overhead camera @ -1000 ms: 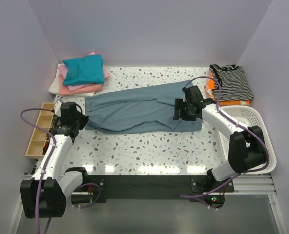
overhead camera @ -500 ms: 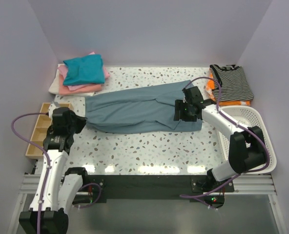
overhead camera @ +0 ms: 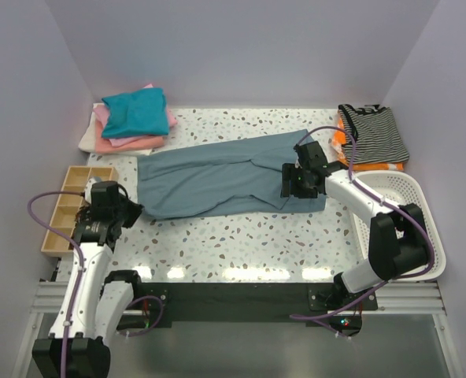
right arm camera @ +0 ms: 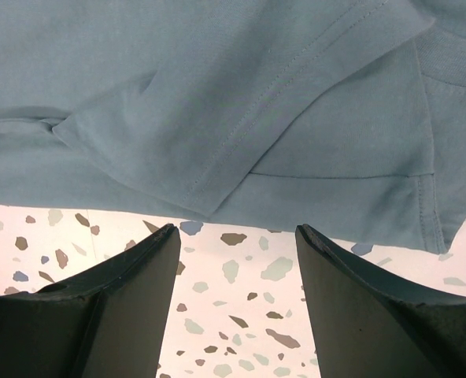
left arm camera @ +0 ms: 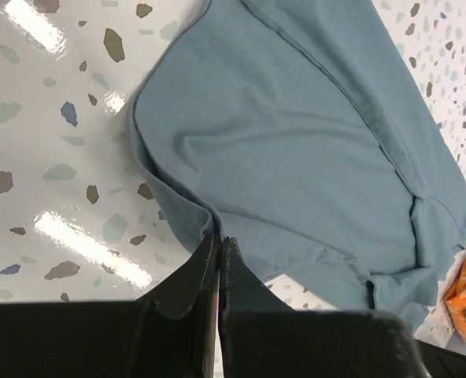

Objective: Fold and stack the t-shirts
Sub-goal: Fold the other side of the tshirt into a rectangle

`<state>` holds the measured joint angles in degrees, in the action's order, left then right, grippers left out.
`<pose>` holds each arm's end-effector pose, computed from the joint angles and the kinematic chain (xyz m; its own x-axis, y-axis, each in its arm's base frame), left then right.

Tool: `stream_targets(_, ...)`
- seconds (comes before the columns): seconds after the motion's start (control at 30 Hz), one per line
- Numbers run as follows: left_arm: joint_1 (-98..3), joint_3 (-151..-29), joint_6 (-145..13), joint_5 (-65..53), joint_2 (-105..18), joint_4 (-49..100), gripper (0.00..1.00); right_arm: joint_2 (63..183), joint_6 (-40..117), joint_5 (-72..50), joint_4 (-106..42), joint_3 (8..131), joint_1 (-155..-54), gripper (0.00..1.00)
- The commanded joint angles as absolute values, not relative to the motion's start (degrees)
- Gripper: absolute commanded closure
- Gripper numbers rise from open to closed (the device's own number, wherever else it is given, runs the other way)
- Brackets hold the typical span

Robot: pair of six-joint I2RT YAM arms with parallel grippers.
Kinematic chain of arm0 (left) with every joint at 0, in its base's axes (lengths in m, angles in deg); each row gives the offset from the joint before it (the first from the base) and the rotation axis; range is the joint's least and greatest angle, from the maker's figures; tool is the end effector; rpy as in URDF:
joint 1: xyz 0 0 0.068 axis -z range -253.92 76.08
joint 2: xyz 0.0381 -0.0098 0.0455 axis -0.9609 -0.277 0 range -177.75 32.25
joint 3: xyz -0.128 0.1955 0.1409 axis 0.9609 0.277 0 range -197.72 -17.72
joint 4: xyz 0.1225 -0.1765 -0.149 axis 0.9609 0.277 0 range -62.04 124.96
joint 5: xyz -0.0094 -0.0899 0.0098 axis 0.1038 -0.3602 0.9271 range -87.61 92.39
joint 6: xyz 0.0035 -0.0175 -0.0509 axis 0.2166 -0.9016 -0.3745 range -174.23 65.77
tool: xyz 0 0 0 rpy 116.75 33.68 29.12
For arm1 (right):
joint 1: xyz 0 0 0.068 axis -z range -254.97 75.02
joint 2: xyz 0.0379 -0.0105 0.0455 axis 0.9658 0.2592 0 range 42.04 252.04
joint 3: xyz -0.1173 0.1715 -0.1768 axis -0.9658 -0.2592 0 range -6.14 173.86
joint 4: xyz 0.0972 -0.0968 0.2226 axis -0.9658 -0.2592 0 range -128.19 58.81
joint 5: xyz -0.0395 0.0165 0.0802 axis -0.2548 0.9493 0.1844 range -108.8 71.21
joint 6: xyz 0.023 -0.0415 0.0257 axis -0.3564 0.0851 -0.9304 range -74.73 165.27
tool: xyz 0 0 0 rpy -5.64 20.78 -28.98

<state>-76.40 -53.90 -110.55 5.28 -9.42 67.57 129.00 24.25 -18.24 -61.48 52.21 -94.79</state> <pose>0.1494 0.0082 0.2477 -0.3269 -0.8460 -0.4212 -0.6326 0.5270 -0.5676 0.2882 0.1041 0.2186 -0.8752 0.0659 -0.4792 -0.0319 0.9807 0.1930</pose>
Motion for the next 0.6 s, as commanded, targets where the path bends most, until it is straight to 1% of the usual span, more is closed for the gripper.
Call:
stream_targets(0.0, -76.29, -54.45, -108.64, 7.39, -15.72, 58.81, 1.0, 129.41, 25.58, -18.88, -60.55, 53.01, -94.66, 0.35)
stream_targets(0.17, -76.29, -54.81, -109.08, 9.85, -25.3, 51.18, 1.0, 129.49, 26.11, -19.85, -61.51, 54.24, -94.58, 0.35)
stream_targets(0.3, -76.64, -55.68, -109.08, 12.4, -30.58, 49.49, 1.0, 129.14, 26.55, -21.17, -62.13, 54.77, -94.66, 0.35)
stream_targets(0.57, -77.43, -55.69, -108.99, 19.96, -31.82, 49.14, 1.0, 128.97, 26.81, -22.4, -62.92, 55.03, -94.14, 0.35)
